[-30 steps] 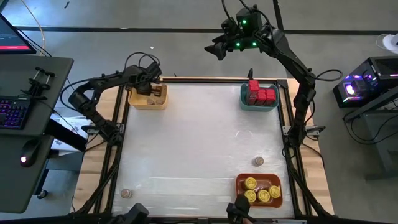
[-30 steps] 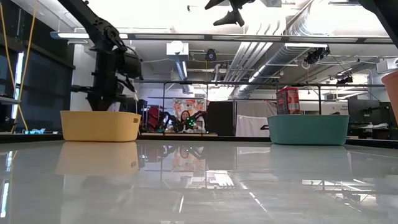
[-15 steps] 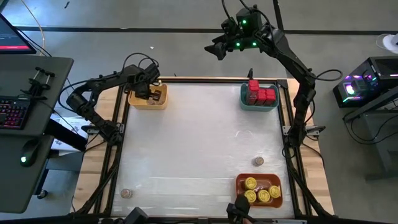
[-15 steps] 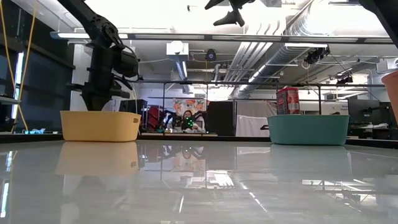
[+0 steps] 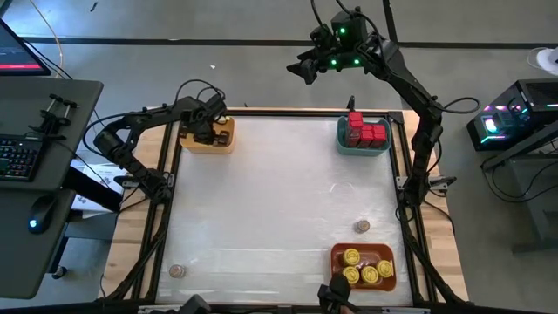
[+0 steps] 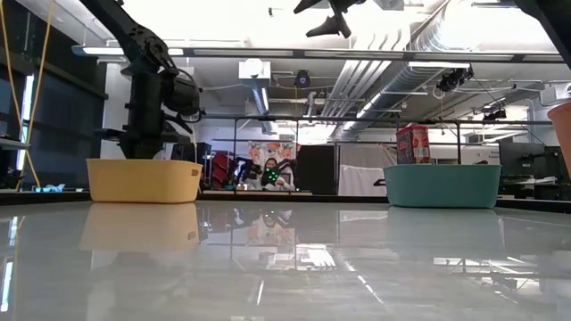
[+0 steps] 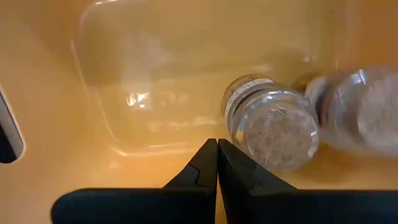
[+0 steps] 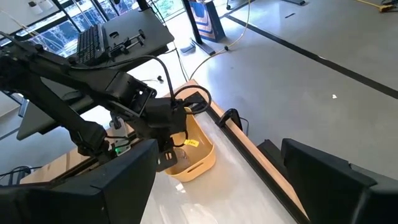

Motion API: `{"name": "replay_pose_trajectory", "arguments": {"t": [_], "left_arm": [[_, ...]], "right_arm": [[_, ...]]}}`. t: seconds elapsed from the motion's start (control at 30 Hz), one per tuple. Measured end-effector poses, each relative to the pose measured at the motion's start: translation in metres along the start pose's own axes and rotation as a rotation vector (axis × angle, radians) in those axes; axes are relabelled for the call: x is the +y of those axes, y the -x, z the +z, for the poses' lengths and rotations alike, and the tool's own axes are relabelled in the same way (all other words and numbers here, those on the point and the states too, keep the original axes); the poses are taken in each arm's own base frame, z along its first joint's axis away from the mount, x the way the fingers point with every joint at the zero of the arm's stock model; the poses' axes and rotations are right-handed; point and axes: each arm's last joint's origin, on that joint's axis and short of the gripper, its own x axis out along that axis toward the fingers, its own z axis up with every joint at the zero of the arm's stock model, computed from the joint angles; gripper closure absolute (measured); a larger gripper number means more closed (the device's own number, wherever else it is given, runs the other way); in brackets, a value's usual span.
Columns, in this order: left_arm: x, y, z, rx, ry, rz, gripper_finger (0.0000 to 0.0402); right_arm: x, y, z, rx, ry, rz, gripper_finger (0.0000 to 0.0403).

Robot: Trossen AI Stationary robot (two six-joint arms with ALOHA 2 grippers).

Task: Sort spices by type
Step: Put the top brown seasoning bottle into the yellow bin, then put the bottom brown seasoning bottle into the yellow bin

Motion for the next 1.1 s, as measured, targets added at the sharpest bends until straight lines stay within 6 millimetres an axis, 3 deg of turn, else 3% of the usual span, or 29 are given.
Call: {"name": "replay_pose_trajectory", "arguments": {"t": [0.37,0.73,0.9,1.1], "left_arm": [[0.003,0.011,-0.006,-0.03,-0.004,0.011,0.0401],[0.019,0.046,-0.016,-0.138,0.028,-0.092,0.0401],[0.009,0.089,-0.053,-0.253,-0.227,-0.336,0.0401],[-0.013,0.131,-0.134,-0.353,-0.796,-0.6,0.0401]], "right_arm": [[0.0,0.0,0.0,0.0,-0.001,0.0,0.0066],[0.0,0.0,0.0,0.0,-0.006,0.0,0.0066],[0.0,0.0,0.0,-0.001,0.002,0.0,0.0066],[0.0,0.0,0.0,-0.002,0.025,0.0,0.0066]]}}
